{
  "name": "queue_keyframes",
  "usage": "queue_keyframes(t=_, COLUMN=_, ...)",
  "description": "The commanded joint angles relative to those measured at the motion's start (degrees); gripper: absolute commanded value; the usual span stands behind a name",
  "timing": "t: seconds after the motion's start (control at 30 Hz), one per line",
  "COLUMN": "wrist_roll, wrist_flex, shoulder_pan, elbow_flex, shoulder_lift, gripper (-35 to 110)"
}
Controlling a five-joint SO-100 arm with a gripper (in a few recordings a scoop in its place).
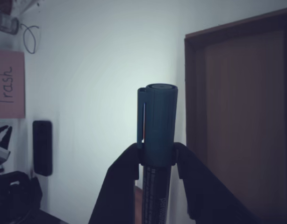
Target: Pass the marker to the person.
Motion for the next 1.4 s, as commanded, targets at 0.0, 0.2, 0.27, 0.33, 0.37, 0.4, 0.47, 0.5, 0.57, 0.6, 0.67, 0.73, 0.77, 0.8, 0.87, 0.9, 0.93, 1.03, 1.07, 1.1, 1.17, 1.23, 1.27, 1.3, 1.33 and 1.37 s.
queue_keyframes(t=0.0, wrist_roll=-2.9, wrist_flex=-6.5, shoulder_pan=-4.6, elbow_flex=-2.2, shoulder_lift=3.9, gripper=-5)
queue_keyframes(t=0.2, wrist_roll=-7.6, wrist_flex=-12.9, shoulder_pan=-10.7, elbow_flex=1.5, shoulder_lift=4.5, gripper=-5)
queue_keyframes(t=0.27, wrist_roll=-9.2, wrist_flex=-13.6, shoulder_pan=-12.9, elbow_flex=2.6, shoulder_lift=4.5, gripper=-5)
queue_keyframes(t=0.33, wrist_roll=-10.0, wrist_flex=-14.4, shoulder_pan=-15.2, elbow_flex=3.7, shoulder_lift=4.3, gripper=-5)
queue_keyframes(t=0.37, wrist_roll=-10.2, wrist_flex=-15.0, shoulder_pan=-16.3, elbow_flex=4.2, shoulder_lift=4.2, gripper=-5)
queue_keyframes(t=0.4, wrist_roll=-10.3, wrist_flex=-15.8, shoulder_pan=-17.6, elbow_flex=4.8, shoulder_lift=4.2, gripper=-5)
queue_keyframes(t=0.47, wrist_roll=-11.1, wrist_flex=-17.4, shoulder_pan=-20.1, elbow_flex=5.7, shoulder_lift=4.3, gripper=-5)
queue_keyframes(t=0.5, wrist_roll=-11.5, wrist_flex=-18.1, shoulder_pan=-21.5, elbow_flex=5.9, shoulder_lift=4.4, gripper=-5)
queue_keyframes(t=0.57, wrist_roll=-12.7, wrist_flex=-19.5, shoulder_pan=-24.3, elbow_flex=5.7, shoulder_lift=4.6, gripper=-5)
queue_keyframes(t=0.6, wrist_roll=-13.6, wrist_flex=-20.1, shoulder_pan=-25.5, elbow_flex=5.7, shoulder_lift=4.8, gripper=-5)
queue_keyframes(t=0.67, wrist_roll=-15.6, wrist_flex=-21.4, shoulder_pan=-27.9, elbow_flex=5.9, shoulder_lift=5.1, gripper=-5)
queue_keyframes(t=0.73, wrist_roll=-17.0, wrist_flex=-22.8, shoulder_pan=-30.0, elbow_flex=5.6, shoulder_lift=5.2, gripper=-5)
queue_keyframes(t=0.77, wrist_roll=-17.5, wrist_flex=-23.3, shoulder_pan=-30.8, elbow_flex=5.4, shoulder_lift=5.2, gripper=-5)
queue_keyframes(t=0.8, wrist_roll=-18.0, wrist_flex=-23.8, shoulder_pan=-31.5, elbow_flex=5.1, shoulder_lift=5.1, gripper=-5)
queue_keyframes(t=0.87, wrist_roll=-19.2, wrist_flex=-24.3, shoulder_pan=-32.6, elbow_flex=4.8, shoulder_lift=5.0, gripper=-5)
queue_keyframes(t=0.9, wrist_roll=-19.8, wrist_flex=-24.5, shoulder_pan=-33.0, elbow_flex=4.8, shoulder_lift=5.0, gripper=-5)
queue_keyframes(t=0.93, wrist_roll=-20.1, wrist_flex=-24.5, shoulder_pan=-33.4, elbow_flex=4.8, shoulder_lift=5.0, gripper=-5)
queue_keyframes(t=1.03, wrist_roll=-21.5, wrist_flex=-23.0, shoulder_pan=-34.1, elbow_flex=4.9, shoulder_lift=5.2, gripper=-5)
queue_keyframes(t=1.07, wrist_roll=-22.1, wrist_flex=-22.1, shoulder_pan=-34.3, elbow_flex=5.0, shoulder_lift=5.3, gripper=-5)
queue_keyframes(t=1.1, wrist_roll=-22.3, wrist_flex=-21.2, shoulder_pan=-34.5, elbow_flex=5.1, shoulder_lift=5.4, gripper=-5)
queue_keyframes(t=1.17, wrist_roll=-22.1, wrist_flex=-20.3, shoulder_pan=-34.8, elbow_flex=5.3, shoulder_lift=5.5, gripper=-4)
queue_keyframes(t=1.23, wrist_roll=-21.4, wrist_flex=-20.3, shoulder_pan=-35.0, elbow_flex=5.2, shoulder_lift=5.5, gripper=-4)
queue_keyframes(t=1.27, wrist_roll=-21.3, wrist_flex=-20.5, shoulder_pan=-35.0, elbow_flex=5.1, shoulder_lift=5.5, gripper=-4)
queue_keyframes(t=1.3, wrist_roll=-21.2, wrist_flex=-20.7, shoulder_pan=-35.0, elbow_flex=5.0, shoulder_lift=5.4, gripper=-4)
queue_keyframes(t=1.33, wrist_roll=-21.2, wrist_flex=-20.8, shoulder_pan=-35.0, elbow_flex=5.0, shoulder_lift=5.4, gripper=-4)
queue_keyframes(t=1.37, wrist_roll=-21.2, wrist_flex=-21.1, shoulder_pan=-34.9, elbow_flex=5.0, shoulder_lift=5.4, gripper=-4)
